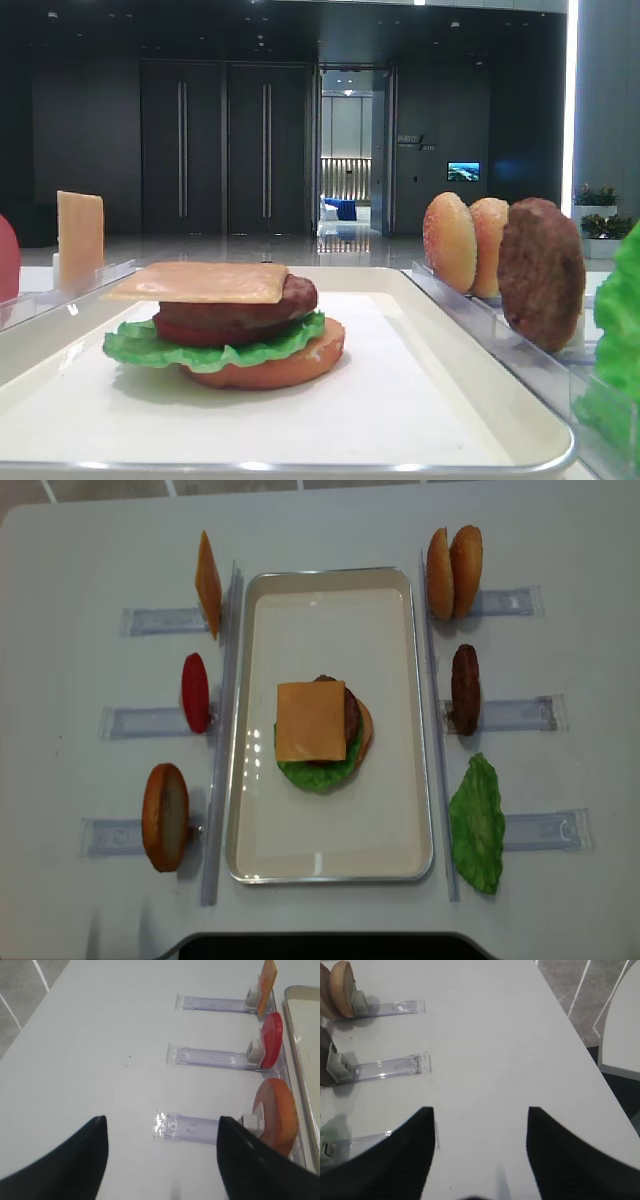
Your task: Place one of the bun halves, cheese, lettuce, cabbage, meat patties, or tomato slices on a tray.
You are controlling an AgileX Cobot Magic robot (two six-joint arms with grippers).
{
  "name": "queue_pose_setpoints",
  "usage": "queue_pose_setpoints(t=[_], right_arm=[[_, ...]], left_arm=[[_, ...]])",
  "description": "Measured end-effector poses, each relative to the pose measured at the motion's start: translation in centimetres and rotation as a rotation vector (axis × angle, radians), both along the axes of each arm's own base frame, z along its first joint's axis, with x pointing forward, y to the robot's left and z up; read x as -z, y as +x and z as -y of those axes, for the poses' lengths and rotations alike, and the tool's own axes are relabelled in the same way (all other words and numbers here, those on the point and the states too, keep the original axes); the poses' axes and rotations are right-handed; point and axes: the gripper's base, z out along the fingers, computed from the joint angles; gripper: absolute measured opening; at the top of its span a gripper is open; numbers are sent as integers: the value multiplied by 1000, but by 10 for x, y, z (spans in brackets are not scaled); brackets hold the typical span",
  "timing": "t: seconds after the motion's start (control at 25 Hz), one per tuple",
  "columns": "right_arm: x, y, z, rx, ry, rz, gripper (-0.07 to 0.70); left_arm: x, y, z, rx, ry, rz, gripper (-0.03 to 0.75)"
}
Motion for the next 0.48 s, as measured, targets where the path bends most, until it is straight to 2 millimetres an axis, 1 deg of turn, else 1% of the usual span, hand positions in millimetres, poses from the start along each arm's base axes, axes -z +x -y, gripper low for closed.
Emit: queue_pose_setpoints(t=[0.48], right_arm=[[0,0,0,0,0,-1,391]], left_arm=[[2,1,5,101,-8,-12,516]])
